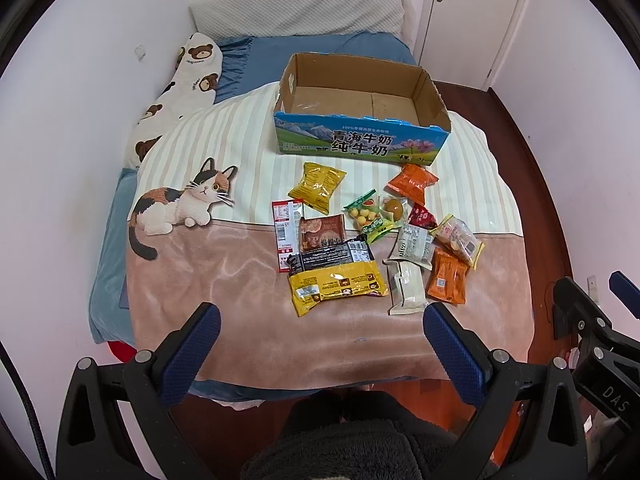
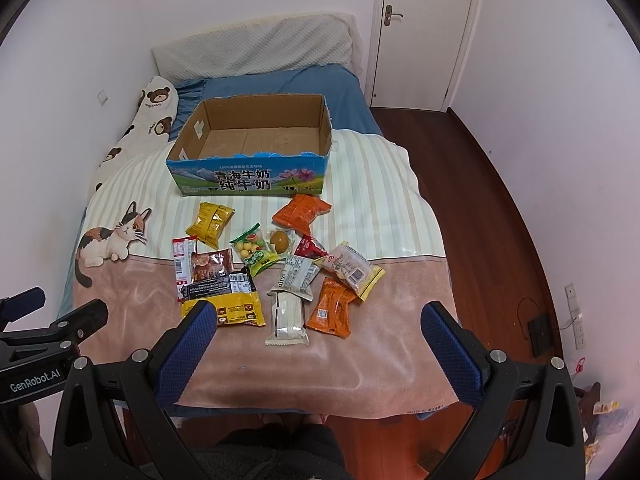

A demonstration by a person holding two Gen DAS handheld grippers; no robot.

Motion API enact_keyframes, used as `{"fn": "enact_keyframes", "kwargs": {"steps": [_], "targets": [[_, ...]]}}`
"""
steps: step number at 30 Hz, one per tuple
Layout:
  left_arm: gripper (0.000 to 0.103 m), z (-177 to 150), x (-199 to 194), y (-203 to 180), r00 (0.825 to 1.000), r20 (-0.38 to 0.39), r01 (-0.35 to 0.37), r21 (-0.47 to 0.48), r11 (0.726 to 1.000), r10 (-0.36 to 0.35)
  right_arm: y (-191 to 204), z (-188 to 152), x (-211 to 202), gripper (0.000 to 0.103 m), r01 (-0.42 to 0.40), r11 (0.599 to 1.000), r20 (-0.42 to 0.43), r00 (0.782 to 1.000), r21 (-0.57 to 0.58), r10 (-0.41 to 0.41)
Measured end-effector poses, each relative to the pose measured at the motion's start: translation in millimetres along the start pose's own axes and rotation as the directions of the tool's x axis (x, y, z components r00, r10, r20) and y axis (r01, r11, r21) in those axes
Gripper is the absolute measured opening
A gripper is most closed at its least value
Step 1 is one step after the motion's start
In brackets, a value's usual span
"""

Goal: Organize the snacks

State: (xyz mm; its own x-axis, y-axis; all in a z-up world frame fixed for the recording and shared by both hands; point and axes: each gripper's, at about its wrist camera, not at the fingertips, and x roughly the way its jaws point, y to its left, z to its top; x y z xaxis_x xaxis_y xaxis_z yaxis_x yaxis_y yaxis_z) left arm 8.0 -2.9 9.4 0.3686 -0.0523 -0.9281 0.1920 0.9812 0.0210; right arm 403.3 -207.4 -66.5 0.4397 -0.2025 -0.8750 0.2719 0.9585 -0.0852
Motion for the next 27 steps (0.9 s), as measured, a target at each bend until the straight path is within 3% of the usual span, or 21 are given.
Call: {"fn": "enact_keyframes", "kwargs": {"steps": [27], "targets": [[0.103, -5.4, 8.1, 0.6, 1.000, -0.022, 0.011, 0.011, 1.000, -0.011, -1.2, -9.4, 5.0, 0.103, -0.005, 1.000, -0.022, 1.000, 0.010, 0.005]]}}
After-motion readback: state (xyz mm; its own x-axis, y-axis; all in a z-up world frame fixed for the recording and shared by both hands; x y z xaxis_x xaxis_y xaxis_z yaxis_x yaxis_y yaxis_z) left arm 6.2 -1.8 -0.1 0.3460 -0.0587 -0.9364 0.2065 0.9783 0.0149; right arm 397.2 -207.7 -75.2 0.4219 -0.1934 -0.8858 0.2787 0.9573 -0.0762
